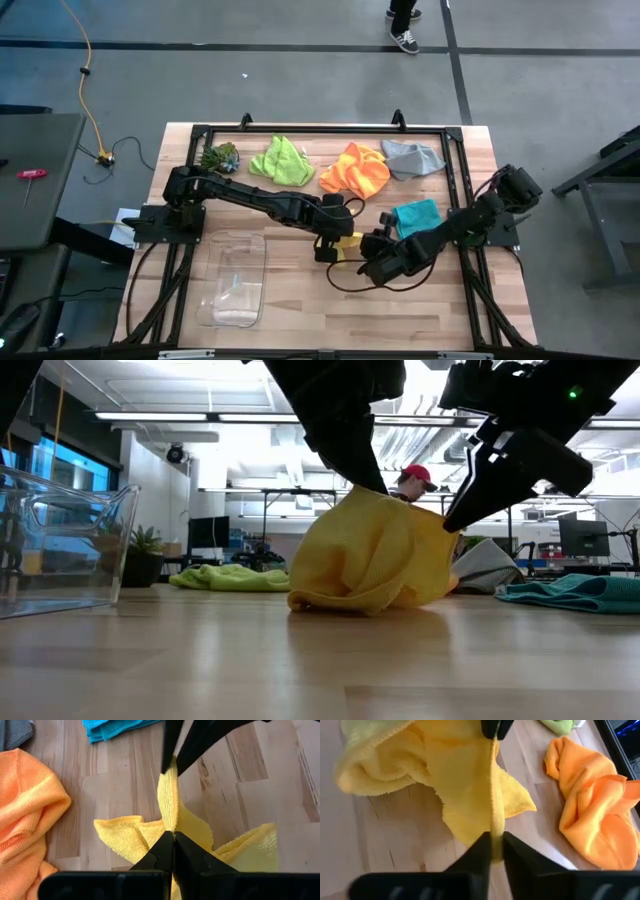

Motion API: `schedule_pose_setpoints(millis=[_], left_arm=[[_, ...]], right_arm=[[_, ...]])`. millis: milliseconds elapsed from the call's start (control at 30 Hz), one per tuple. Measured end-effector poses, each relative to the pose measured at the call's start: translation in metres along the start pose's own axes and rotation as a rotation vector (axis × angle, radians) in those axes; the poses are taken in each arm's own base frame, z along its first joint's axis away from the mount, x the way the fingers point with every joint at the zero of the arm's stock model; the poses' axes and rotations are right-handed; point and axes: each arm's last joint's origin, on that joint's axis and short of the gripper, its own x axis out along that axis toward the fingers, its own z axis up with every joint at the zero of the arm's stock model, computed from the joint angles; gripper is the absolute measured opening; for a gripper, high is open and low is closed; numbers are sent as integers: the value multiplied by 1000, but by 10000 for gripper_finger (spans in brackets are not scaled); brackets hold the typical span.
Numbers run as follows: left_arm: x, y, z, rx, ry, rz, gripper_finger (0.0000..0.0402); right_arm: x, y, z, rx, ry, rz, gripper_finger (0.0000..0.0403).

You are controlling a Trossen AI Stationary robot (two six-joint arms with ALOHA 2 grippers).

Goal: Fold microfiber towels
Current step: Fold the yellow towel

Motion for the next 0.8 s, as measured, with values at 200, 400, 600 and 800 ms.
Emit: schedule_pose_setpoints(millis=[200,400,600,800], left_arm=[[0,0,0,0,-2,0,1],[0,1,-1,-11,5,1,29],[-1,3,-11,-4,111,-17,110],[-10,4,-22,-18,234,-45,174]], right_arm=[[0,0,0,42,9,16,11],[0,0,0,44,22,27,3],[0,-1,-3,22,47,14,1],[0,-4,-7,-8,84,1,1]])
